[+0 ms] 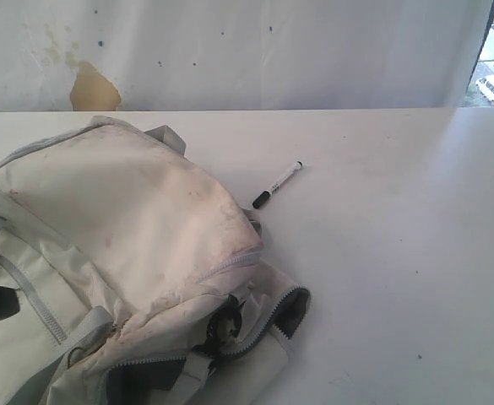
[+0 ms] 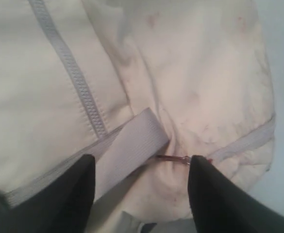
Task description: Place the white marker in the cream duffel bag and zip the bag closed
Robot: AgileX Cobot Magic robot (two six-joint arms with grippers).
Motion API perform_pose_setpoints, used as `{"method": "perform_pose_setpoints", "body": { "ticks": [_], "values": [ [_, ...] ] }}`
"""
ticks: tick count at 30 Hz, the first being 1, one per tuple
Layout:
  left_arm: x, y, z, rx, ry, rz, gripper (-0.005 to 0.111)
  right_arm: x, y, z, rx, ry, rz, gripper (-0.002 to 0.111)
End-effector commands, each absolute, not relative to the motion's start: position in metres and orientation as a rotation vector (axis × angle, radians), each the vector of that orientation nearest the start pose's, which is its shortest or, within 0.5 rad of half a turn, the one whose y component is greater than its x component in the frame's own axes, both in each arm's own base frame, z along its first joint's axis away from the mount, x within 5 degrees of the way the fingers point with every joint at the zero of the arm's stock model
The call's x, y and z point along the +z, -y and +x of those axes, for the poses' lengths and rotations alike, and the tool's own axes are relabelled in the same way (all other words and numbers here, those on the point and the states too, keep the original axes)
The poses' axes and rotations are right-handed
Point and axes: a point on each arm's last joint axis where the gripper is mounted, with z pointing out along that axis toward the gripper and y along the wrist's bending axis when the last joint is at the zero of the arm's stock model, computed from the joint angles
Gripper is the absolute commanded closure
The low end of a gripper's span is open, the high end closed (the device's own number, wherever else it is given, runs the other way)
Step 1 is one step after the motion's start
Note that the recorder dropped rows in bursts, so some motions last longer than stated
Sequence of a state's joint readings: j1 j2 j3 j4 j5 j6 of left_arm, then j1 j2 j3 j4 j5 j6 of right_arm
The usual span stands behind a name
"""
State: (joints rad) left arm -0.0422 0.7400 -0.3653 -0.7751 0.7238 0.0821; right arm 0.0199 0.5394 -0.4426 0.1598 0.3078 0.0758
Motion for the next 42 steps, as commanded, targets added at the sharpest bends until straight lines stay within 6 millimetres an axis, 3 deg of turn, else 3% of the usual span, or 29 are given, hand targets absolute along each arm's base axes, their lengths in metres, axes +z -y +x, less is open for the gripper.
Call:
{"method": "perform_pose_setpoints", "body": {
  "ticks": [1, 8, 15, 31, 42],
  "values": [
    [0.225, 0.052, 0.133, -0.906, -2.420, -0.349, 0.047, 0.294, -0.007, 0.116, 0.207, -1.874, 0.148, 0.108],
    [0.207, 0.053, 0.151, -0.889, -2.499, -0.307, 0.047, 0.294, -0.007, 0.116, 0.207, -1.874, 0.148, 0.108],
    [0.199, 0.059, 0.165, -0.949, -2.461, -0.188, 0.047, 0.294, -0.007, 0.116, 0.207, -1.874, 0.148, 0.108],
    [0.168, 0.073, 0.168, -0.862, -2.614, 0.172, 0.047, 0.294, -0.007, 0.116, 0.207, -1.874, 0.148, 0.108],
    [0.164, 0.083, 0.164, -0.799, -2.640, 0.293, 0.047, 0.294, -0.007, 0.116, 0.207, -1.874, 0.148, 0.108]
  ]
}}
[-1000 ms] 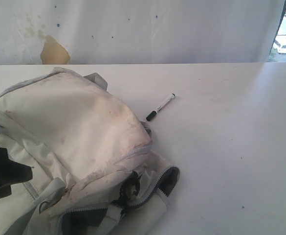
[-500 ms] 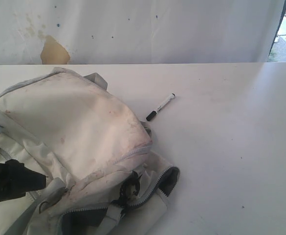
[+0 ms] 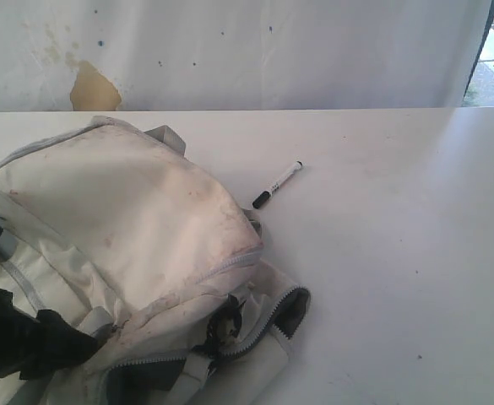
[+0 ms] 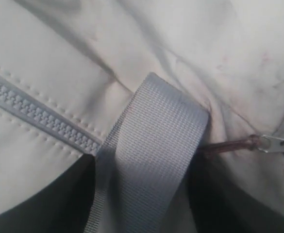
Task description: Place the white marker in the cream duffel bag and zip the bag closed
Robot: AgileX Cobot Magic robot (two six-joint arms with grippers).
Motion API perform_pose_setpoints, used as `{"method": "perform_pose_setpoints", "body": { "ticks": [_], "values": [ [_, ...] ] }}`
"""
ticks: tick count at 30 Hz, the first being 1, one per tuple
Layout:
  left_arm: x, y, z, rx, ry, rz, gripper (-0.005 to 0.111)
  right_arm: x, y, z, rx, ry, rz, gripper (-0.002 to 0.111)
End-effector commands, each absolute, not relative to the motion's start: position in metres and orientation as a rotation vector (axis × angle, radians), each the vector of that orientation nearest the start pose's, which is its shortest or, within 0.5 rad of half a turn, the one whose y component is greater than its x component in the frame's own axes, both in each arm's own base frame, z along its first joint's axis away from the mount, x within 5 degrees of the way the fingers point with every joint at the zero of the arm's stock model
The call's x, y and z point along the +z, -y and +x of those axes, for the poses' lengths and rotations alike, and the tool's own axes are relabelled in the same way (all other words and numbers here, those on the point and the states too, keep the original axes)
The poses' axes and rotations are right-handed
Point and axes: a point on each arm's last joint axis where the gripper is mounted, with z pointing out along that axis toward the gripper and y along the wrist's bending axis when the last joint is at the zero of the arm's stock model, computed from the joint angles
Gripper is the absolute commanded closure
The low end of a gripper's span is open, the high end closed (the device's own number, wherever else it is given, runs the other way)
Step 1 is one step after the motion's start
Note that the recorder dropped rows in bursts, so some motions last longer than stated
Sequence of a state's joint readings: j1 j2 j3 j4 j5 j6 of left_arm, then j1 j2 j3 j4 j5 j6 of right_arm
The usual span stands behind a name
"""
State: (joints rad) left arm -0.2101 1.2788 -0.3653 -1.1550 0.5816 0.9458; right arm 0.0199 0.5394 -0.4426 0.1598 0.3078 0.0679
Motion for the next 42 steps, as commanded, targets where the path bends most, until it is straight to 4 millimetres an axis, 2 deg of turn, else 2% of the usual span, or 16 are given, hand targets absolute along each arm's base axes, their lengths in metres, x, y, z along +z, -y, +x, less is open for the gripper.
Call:
{"method": "perform_pose_setpoints", "body": {
  "ticks": [1, 2, 4, 7, 8, 13, 16, 17, 20, 27, 29, 32, 34, 36, 42],
  "values": [
    [0.164, 0.083, 0.164, -0.788, -2.637, 0.288, 0.047, 0.294, -0.007, 0.116, 0.207, -1.874, 0.148, 0.108],
    [0.163, 0.082, 0.166, -0.771, -2.633, 0.277, 0.050, 0.294, -0.007, 0.116, 0.207, -1.874, 0.148, 0.108],
    [0.163, 0.080, 0.168, -0.730, -2.626, 0.234, 0.065, 0.294, -0.007, 0.116, 0.207, -1.874, 0.148, 0.108],
    [0.163, 0.080, 0.169, -0.737, -2.624, 0.201, 0.103, 0.294, -0.007, 0.115, 0.211, -1.876, 0.151, 0.108],
    [0.164, 0.080, 0.169, -0.744, -2.621, 0.209, 0.106, 0.294, -0.007, 0.115, 0.211, -1.882, 0.151, 0.108],
    [0.175, 0.087, 0.169, -0.867, -2.580, 0.201, 0.106, 0.289, -0.010, 0.114, 0.265, -1.937, 0.182, 0.108],
    [0.195, 0.094, 0.173, -0.966, -2.517, 0.275, 0.106, 0.285, -0.013, 0.118, 0.307, -1.979, 0.190, 0.108],
    [0.212, 0.098, 0.177, -1.003, -2.458, 0.315, 0.106, 0.282, -0.015, 0.121, 0.325, -2.006, 0.167, 0.108],
    [0.237, 0.098, 0.184, -0.971, -2.424, 0.308, 0.107, 0.277, -0.025, 0.128, 0.382, -2.106, 0.036, 0.108],
    [0.262, 0.094, 0.178, -0.894, -2.423, 0.431, 0.107, 0.279, -0.048, 0.148, 0.535, -2.169, -0.304, 0.108],
    [0.270, 0.092, 0.175, -0.858, -2.434, 0.490, 0.107, 0.279, -0.056, 0.153, 0.616, -2.186, -0.361, 0.102],
    [0.275, 0.083, 0.173, -0.710, -2.477, 0.496, 0.107, 0.280, -0.073, 0.163, 0.744, -2.201, -0.508, 0.082],
    [0.274, 0.079, 0.172, -0.638, -2.501, 0.493, 0.107, 0.281, -0.082, 0.170, 0.759, -2.184, -0.598, 0.071],
    [0.274, 0.077, 0.171, -0.623, -2.512, 0.488, 0.107, 0.279, -0.088, 0.175, 0.768, -2.184, -0.656, 0.067],
    [0.273, 0.077, 0.171, -0.615, -2.513, 0.494, 0.107, 0.279, -0.113, 0.186, 0.823, -2.187, -0.792, 0.067]
  ]
}}
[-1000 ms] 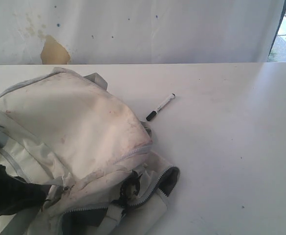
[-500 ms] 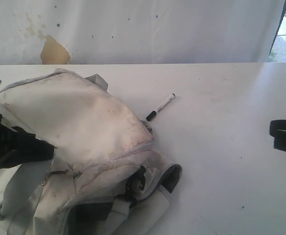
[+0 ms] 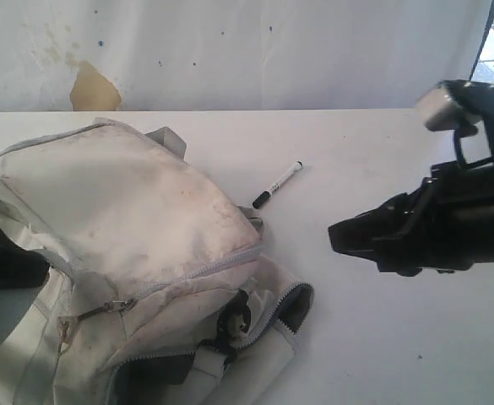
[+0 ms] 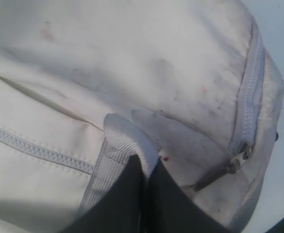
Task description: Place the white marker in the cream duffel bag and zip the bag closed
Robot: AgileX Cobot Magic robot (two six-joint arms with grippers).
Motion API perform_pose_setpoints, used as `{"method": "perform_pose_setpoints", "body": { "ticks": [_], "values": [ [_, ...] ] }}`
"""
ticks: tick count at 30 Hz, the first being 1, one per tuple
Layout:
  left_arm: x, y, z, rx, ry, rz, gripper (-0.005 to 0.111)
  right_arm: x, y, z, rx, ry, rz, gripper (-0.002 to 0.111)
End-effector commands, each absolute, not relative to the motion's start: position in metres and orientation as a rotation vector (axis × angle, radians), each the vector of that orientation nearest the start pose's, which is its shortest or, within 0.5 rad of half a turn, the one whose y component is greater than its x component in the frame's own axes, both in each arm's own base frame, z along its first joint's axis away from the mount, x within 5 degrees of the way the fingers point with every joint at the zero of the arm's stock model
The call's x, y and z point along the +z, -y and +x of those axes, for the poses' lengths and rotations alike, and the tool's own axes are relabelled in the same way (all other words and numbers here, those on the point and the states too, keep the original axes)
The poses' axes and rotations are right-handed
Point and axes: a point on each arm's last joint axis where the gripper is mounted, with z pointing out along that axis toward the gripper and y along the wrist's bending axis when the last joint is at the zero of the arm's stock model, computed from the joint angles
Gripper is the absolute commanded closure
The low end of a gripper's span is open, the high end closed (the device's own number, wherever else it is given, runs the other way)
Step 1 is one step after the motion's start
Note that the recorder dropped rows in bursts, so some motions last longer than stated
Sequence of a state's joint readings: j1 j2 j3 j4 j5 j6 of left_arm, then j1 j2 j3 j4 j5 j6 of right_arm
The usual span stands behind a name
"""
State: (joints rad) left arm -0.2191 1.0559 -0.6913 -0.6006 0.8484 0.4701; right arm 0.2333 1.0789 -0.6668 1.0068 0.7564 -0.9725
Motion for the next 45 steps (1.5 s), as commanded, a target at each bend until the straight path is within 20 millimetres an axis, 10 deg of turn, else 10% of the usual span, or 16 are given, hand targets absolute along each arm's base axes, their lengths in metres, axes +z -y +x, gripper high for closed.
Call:
{"method": "perform_pose_setpoints", "body": {
  "ticks": [1, 19, 45],
  "values": [
    [0.273, 0.077, 0.172, -0.609, -2.512, 0.502, 0.107, 0.280, -0.117, 0.188, 0.829, -2.182, -0.817, 0.067],
    [0.271, 0.076, 0.168, -0.605, -2.563, 0.521, 0.107, 0.261, -0.267, 0.177, 0.732, -1.759, -1.532, 0.067],
    [0.270, 0.075, 0.168, -0.586, -2.563, 0.529, 0.107, 0.219, -0.316, 0.154, 0.503, -1.595, -1.673, 0.070]
  ]
}}
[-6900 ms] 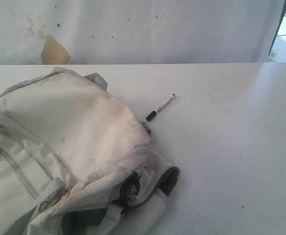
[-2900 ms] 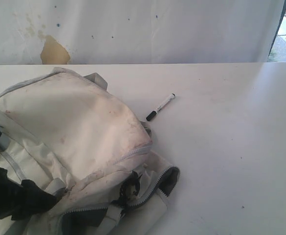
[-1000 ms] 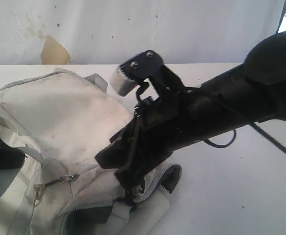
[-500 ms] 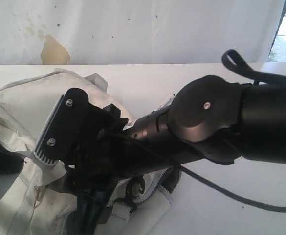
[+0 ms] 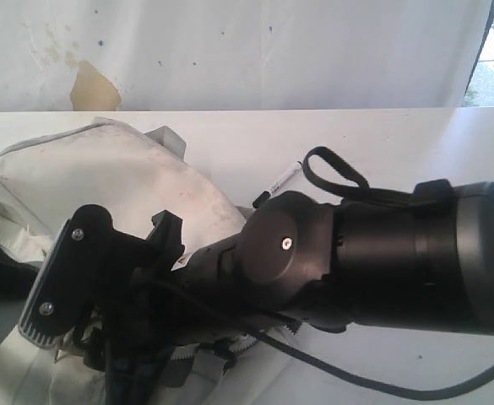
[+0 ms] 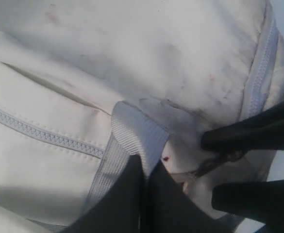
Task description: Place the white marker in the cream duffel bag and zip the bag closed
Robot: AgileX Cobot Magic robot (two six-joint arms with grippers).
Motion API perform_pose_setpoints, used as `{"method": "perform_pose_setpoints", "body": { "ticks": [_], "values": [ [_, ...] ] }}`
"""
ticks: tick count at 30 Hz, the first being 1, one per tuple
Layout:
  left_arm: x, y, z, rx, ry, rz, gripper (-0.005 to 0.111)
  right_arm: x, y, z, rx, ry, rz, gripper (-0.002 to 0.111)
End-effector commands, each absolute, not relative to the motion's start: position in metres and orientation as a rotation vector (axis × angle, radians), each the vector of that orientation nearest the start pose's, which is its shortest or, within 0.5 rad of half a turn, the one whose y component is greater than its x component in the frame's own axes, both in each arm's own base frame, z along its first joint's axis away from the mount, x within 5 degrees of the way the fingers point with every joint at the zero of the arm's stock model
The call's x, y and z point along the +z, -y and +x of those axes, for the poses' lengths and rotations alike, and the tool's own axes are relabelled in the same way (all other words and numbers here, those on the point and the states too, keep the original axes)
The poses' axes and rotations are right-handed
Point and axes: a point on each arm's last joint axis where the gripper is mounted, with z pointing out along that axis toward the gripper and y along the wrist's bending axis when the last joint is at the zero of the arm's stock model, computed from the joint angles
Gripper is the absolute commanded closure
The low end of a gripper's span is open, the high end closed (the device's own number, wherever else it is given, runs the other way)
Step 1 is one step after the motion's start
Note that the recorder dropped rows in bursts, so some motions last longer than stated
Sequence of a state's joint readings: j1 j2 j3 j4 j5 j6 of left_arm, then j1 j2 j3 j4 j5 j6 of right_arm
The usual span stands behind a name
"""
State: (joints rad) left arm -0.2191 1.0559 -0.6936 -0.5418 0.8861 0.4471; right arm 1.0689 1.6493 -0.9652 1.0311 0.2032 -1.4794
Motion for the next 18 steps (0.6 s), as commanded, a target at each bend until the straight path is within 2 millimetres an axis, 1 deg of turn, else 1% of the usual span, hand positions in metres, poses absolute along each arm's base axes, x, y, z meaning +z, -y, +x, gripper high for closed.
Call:
{"method": "perform_pose_setpoints", "body": {
  "ticks": [1, 5, 10, 12, 14, 15, 18],
  "values": [
    [0.270, 0.075, 0.168, -0.586, -2.563, 0.529, 0.107, 0.219, -0.316, 0.154, 0.503, -1.595, -1.673, 0.073],
    [0.270, 0.075, 0.168, -0.584, -2.563, 0.530, 0.107, 0.224, -0.318, 0.155, 0.513, -1.589, -1.659, 0.084],
    [0.270, 0.075, 0.168, -0.584, -2.562, 0.532, 0.107, 0.230, -0.321, 0.156, 0.527, -1.587, -1.632, 0.088],
    [0.270, 0.075, 0.168, -0.584, -2.562, 0.532, 0.107, 0.230, -0.321, 0.157, 0.525, -1.587, -1.630, 0.095],
    [0.270, 0.074, 0.168, -0.580, -2.563, 0.535, 0.107, 0.230, -0.321, 0.156, 0.527, -1.587, -1.632, 0.107],
    [0.270, 0.074, 0.168, -0.577, -2.563, 0.536, 0.107, 0.230, -0.321, 0.156, 0.531, -1.590, -1.633, 0.108],
    [0.270, 0.074, 0.168, -0.575, -2.563, 0.537, 0.107, 0.229, -0.321, 0.154, 0.552, -1.591, -1.653, 0.108]
  ]
}}
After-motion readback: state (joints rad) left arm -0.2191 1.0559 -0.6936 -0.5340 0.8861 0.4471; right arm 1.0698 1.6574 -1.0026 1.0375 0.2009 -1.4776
